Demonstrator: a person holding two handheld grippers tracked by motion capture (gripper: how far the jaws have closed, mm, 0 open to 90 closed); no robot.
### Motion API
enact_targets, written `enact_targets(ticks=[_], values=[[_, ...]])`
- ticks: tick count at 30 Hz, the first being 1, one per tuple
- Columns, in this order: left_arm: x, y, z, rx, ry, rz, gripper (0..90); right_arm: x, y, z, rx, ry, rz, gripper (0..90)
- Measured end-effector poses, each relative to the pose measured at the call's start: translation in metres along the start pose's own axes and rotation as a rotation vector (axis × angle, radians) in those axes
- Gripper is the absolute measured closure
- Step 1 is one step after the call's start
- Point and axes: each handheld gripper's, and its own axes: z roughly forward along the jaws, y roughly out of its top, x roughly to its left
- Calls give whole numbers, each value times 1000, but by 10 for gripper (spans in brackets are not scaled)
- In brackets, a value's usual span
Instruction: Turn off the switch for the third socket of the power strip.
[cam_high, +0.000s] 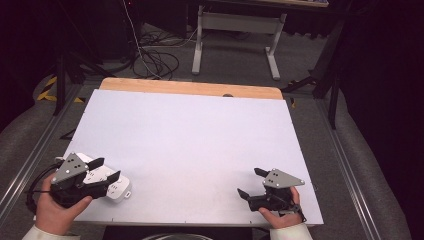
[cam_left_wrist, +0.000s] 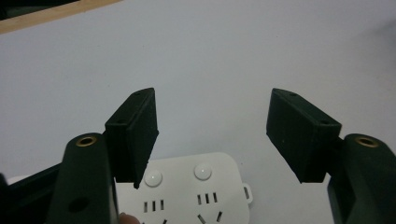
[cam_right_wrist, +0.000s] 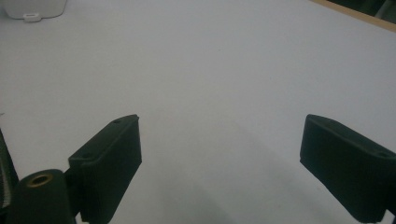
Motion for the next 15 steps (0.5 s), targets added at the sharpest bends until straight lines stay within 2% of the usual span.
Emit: enact_targets(ticks=[3, 7, 8, 15], values=[[2, 1, 0, 9, 8, 4, 371, 0, 0, 0, 2, -3, 0, 135], [2, 3, -2, 32, 36, 47, 488, 0, 0, 0, 3, -2, -1, 139], [2, 3, -2, 32, 36, 47, 520, 0, 0, 0, 4, -2, 0, 139], [7, 6, -3, 78, 38, 45, 843, 0, 0, 0, 3, 2, -1, 140]])
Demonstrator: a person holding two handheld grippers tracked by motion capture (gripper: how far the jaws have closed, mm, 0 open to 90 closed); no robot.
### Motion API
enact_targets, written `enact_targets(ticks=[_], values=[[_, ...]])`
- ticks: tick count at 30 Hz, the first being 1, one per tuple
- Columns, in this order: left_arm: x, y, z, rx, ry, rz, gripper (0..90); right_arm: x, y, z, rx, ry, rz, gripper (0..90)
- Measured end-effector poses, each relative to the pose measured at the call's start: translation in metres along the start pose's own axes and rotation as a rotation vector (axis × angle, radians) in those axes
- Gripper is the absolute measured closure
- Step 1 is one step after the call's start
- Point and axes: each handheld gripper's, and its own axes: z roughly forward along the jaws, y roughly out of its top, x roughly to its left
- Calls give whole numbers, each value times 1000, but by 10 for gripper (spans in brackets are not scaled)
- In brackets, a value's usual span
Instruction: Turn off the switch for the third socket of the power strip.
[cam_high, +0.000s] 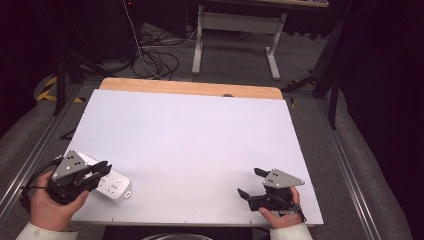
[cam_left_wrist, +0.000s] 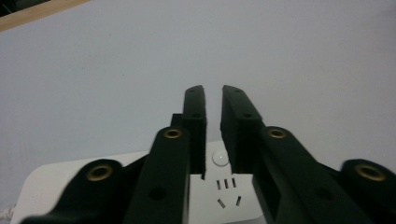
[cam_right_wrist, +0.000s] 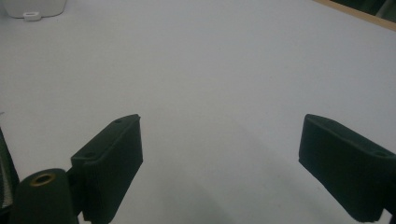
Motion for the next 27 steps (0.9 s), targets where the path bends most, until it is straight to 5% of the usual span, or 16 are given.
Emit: enact_targets(ticks=[6, 15, 27], values=[[6, 4, 3, 69, 11, 2, 900, 0, 0, 0, 1, 2, -2, 141], [23, 4, 17, 213, -3, -53, 900, 0, 0, 0, 2, 4, -2, 141], [36, 6, 34, 323, -46, -83, 900, 0, 0, 1, 7, 6, -5, 142]])
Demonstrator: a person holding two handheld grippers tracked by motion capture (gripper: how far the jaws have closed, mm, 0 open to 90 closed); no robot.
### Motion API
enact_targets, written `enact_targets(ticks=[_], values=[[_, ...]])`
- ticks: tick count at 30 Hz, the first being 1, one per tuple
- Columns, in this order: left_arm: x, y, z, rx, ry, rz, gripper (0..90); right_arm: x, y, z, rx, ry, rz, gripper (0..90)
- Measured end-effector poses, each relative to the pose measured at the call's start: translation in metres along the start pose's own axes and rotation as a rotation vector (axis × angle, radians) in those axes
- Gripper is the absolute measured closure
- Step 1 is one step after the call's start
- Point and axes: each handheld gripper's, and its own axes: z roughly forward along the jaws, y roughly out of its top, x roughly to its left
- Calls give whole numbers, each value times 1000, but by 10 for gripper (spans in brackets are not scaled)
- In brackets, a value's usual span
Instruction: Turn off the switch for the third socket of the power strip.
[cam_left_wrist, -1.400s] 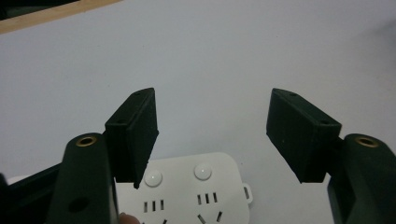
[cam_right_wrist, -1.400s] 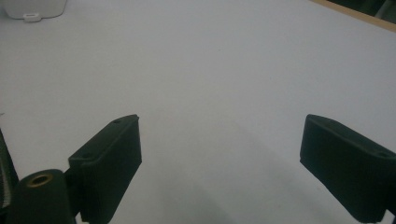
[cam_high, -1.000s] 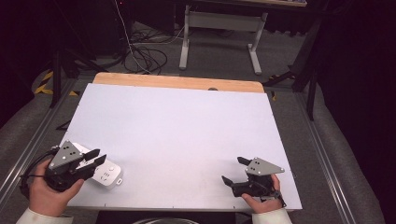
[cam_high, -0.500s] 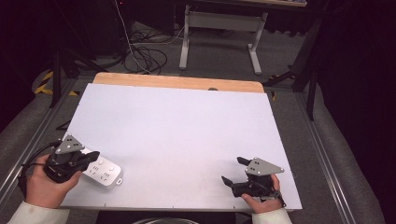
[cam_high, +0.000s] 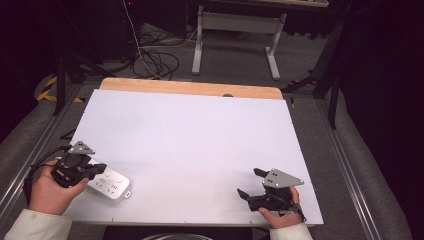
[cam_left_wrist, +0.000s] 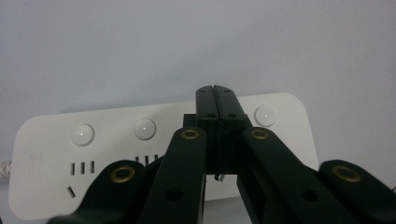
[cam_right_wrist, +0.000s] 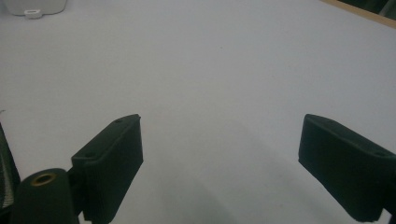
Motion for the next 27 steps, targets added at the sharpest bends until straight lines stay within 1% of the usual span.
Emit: enact_targets(ticks=[2, 3, 6, 7, 11, 13, 14, 16, 17, 21, 27], values=[[2, 2, 4, 22, -11, -3, 900, 0, 0, 0, -2, 3, 1, 145], [2, 2, 4, 22, -11, -3, 900, 0, 0, 0, -2, 2, 1, 145], [4, 5, 8, 44, -23, -8, 900, 0, 0, 0, -1, 1, 0, 145], [5, 5, 8, 49, -20, -3, 900, 0, 0, 0, -1, 3, 1, 145], [6, 6, 14, 75, -30, -6, 900, 0, 0, 0, -2, 1, 0, 145], [7, 7, 17, 80, -24, 0, 900, 0, 0, 0, -3, 2, 0, 145], [7, 6, 18, 79, -28, -8, 900, 0, 0, 0, -2, 2, 0, 145], [9, 6, 19, 81, -24, -2, 900, 0, 0, 0, -3, 2, 0, 145], [9, 6, 20, 81, -21, -8, 900, 0, 0, 0, -3, 2, 0, 145], [9, 6, 23, 86, -31, -4, 900, 0, 0, -1, -4, 1, -3, 145], [9, 5, 24, 89, -34, -6, 900, 0, 0, -1, -6, 1, -2, 145]])
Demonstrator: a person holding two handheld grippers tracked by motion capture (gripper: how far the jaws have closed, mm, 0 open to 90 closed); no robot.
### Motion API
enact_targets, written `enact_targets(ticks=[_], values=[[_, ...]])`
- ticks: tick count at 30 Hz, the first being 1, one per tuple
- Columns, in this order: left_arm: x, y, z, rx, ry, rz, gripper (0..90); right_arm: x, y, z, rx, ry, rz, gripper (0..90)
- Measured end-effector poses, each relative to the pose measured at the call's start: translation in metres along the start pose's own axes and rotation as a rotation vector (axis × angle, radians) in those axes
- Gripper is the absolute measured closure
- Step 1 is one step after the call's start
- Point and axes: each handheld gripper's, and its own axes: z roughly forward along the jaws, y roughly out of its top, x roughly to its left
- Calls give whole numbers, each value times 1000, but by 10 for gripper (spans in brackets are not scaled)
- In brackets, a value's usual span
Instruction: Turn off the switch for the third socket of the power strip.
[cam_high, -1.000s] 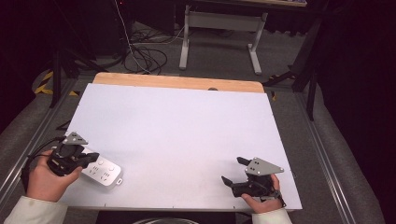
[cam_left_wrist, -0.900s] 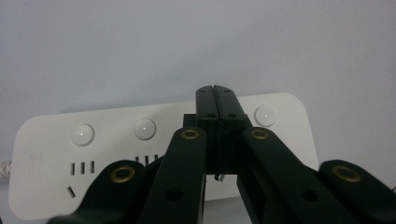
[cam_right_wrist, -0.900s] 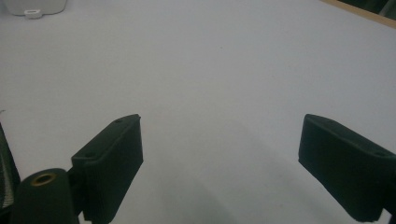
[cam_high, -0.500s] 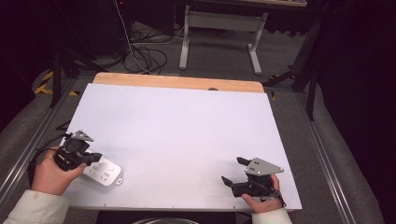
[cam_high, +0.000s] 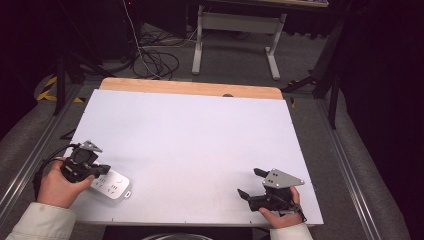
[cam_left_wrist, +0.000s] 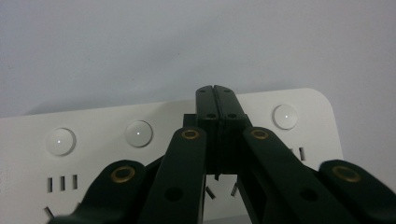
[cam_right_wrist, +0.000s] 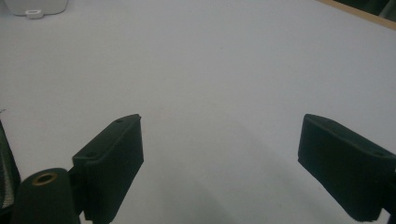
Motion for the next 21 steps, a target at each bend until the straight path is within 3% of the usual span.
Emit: enact_targets(ticks=[13, 21], values=[[1, -1, 3, 6, 11, -5, 900, 0, 0, 0, -1, 1, -2, 145], [3, -2, 4, 5, -4, -11, 900, 0, 0, 0, -1, 2, -2, 145]])
